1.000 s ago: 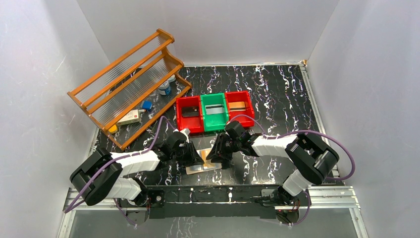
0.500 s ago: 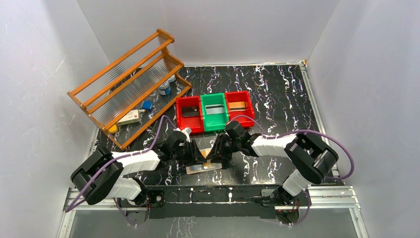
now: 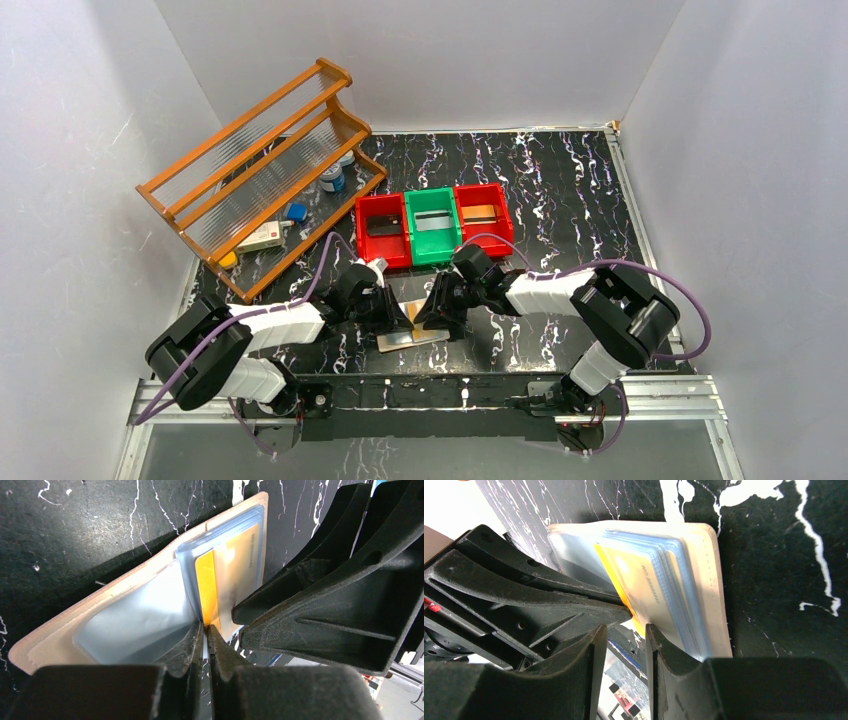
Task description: Take the credit cards out of the card holder
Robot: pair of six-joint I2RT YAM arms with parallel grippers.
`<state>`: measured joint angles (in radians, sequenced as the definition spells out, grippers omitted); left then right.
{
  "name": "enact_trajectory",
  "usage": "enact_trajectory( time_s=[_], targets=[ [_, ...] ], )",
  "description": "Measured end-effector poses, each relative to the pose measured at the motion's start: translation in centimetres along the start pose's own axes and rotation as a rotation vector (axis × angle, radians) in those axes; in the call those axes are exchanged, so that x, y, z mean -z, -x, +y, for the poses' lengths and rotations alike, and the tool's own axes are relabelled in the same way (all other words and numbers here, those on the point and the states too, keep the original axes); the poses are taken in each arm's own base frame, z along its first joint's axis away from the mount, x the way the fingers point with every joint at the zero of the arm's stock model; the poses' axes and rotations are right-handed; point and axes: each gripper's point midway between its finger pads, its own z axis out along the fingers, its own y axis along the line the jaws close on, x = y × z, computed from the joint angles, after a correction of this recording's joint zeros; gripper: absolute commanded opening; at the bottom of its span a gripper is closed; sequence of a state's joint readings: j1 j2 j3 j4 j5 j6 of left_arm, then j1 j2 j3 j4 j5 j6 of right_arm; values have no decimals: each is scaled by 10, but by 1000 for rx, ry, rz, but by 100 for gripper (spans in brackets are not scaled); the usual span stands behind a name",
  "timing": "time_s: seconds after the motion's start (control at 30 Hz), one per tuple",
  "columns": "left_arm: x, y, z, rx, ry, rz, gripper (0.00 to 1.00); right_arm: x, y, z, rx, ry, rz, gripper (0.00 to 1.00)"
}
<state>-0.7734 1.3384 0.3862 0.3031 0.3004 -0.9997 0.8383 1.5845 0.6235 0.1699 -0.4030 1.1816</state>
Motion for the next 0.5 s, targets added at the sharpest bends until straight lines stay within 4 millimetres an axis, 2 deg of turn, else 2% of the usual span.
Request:
enact_trajectory(
  time_s=[0.23,0.5],
  targets=[
    [-2,0,1,-8,19,14,0,2,2,1,17,-28,-9,46],
    [-6,1,-2,-27,22,34,0,20,23,-2,85,-152,-138,48]
  ],
)
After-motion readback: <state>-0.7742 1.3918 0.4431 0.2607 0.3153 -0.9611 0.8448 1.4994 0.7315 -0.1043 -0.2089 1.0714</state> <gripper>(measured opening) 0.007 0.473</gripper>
